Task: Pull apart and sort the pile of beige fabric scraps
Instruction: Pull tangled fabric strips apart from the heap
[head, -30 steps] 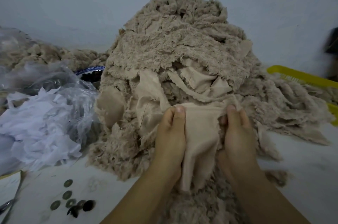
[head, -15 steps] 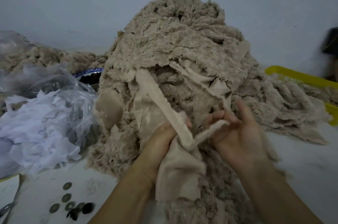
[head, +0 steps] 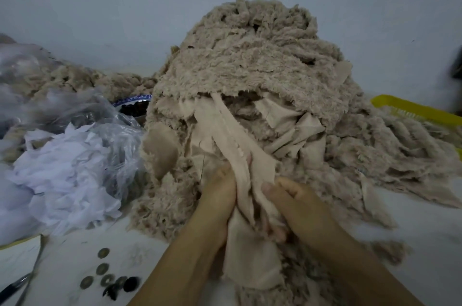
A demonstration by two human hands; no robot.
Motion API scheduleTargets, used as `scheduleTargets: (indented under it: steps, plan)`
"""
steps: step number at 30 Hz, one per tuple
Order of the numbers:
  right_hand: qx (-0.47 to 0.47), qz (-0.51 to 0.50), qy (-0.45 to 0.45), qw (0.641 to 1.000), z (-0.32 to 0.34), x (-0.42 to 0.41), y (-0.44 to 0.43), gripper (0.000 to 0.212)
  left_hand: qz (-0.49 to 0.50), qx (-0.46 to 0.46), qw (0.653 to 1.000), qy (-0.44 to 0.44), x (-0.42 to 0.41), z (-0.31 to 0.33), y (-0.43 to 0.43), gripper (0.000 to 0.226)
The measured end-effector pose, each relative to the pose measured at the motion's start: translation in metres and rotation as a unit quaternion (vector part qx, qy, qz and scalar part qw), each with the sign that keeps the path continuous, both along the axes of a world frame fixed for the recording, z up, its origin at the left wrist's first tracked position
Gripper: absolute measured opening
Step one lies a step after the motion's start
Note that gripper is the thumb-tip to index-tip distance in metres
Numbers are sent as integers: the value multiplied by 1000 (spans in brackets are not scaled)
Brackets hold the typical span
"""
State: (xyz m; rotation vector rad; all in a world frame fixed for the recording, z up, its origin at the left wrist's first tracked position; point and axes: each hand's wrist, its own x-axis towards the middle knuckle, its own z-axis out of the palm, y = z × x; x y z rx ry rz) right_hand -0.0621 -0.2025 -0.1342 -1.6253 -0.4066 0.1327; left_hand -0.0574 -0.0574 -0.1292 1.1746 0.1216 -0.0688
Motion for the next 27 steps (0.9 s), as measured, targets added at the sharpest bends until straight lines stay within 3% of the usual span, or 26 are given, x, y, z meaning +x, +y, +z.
scheduleTargets:
  steps: [4, 8, 11, 14, 15, 17, 19, 20, 22, 25, 27]
  plan:
    - [73, -112, 99, 986, -6, 10, -3, 32, -15, -7, 999, -28, -3, 6, -1, 20]
    - [106, -5, 211, 972, 1, 19, 10, 65, -22, 7, 999, -23, -7, 9, 0, 23]
    - [128, 26, 243, 961, 21, 31, 24, 49, -33, -2, 999, -21, -10, 10, -1, 23]
    - [-20, -129, 58, 990, 37, 52, 32, 27, -42, -15, 999, -23, -9, 10, 2, 28]
    - [-51, -134, -1, 990, 43, 58, 34, 34, -46, -20, 999, -22, -9, 10, 2, 29]
    - [-90, -34, -22, 995, 46, 64, 35, 40, -42, -28, 998, -29, -10, 10, 1, 26]
    - [-158, 28, -25, 987, 39, 69, 28, 22, -16, -32, 999, -37, -8, 9, 3, 25]
    - [-197, 14, -52, 979, 35, 70, 22, 13, -6, -38, 999, -37, -7, 8, 5, 27]
    - [-270, -73, -121, 952, 31, 73, 5, 22, 2, -66, 997, -34, -6, 7, 9, 28]
    - [-274, -199, -159, 927, 33, 75, -30, 27, -10, -116, 993, -32, -7, 12, 14, 25]
    - [-214, -212, -144, 943, 35, 72, -45, 30, 6, -86, 995, -43, -9, 15, 12, 21]
